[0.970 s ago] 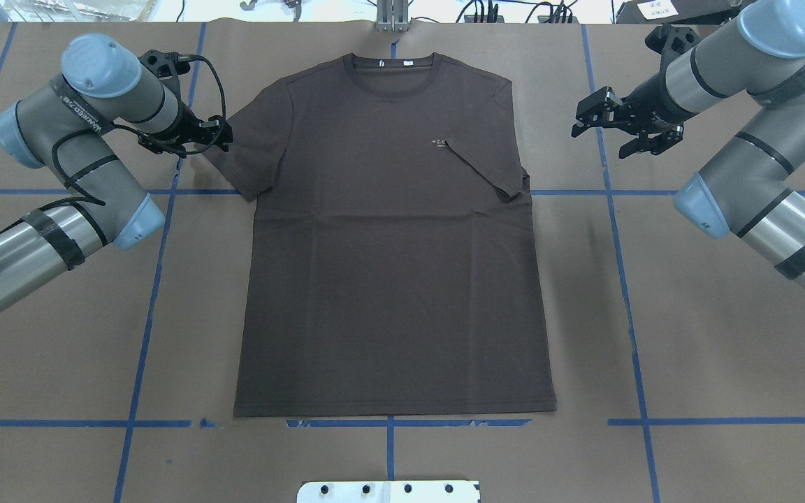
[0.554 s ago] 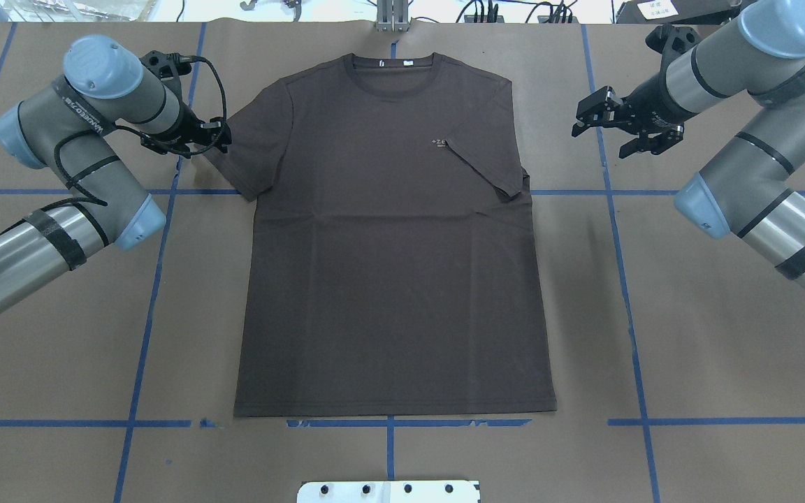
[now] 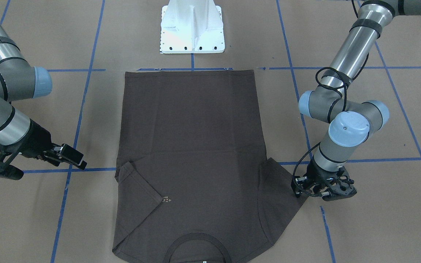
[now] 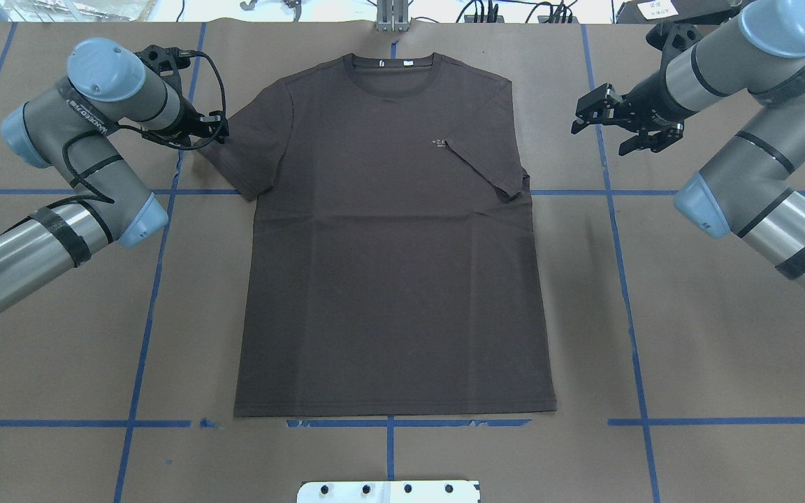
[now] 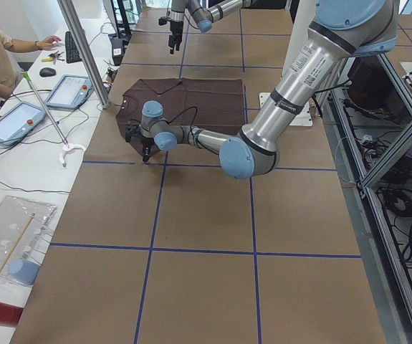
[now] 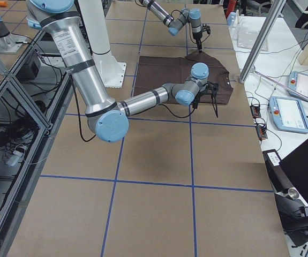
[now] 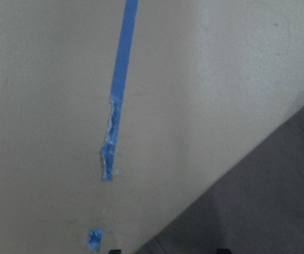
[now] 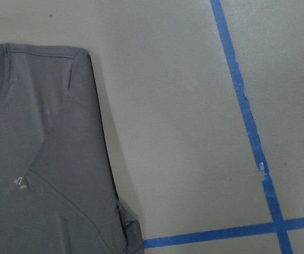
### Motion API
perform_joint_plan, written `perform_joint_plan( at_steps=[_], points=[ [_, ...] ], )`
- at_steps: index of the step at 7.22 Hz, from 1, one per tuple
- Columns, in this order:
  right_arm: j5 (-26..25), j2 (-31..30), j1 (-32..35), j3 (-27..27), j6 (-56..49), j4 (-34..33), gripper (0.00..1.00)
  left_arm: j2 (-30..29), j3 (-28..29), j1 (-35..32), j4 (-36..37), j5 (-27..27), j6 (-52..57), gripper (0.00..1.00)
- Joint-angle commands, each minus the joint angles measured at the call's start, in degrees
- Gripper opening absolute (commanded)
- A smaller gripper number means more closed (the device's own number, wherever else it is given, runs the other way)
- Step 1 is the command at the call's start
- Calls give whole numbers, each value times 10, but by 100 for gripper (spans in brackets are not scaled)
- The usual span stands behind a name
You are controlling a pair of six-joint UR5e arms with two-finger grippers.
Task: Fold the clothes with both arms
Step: 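Fold the other sleeve inward with the left gripper while the right gripper lowers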
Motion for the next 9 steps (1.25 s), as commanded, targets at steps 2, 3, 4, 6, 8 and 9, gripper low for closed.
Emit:
perform_joint_plan(
  at_steps=[2,3,4,6,8,9],
  points=[
    [-1,1,-1,2,5,0,100,-7,2,-1,-3,3,-21,0],
    [-1,1,-1,2,6,0,100,-9,1,-1,-4,1,-17,0],
    [-1,3,-1,2,7,0,100,-17,-6,-1,4,-2,-20,0],
    [-2,1,-1,7,7,0,100,-21,-41,-1,21,-36,-31,0],
    [-11,-1,-2,6,6,0,100,-43,-43,4,16,-40,-81,0],
    [-24,-1,-7,5,6,0,100,-70,-32,31,18,-35,-124,0]
  ],
)
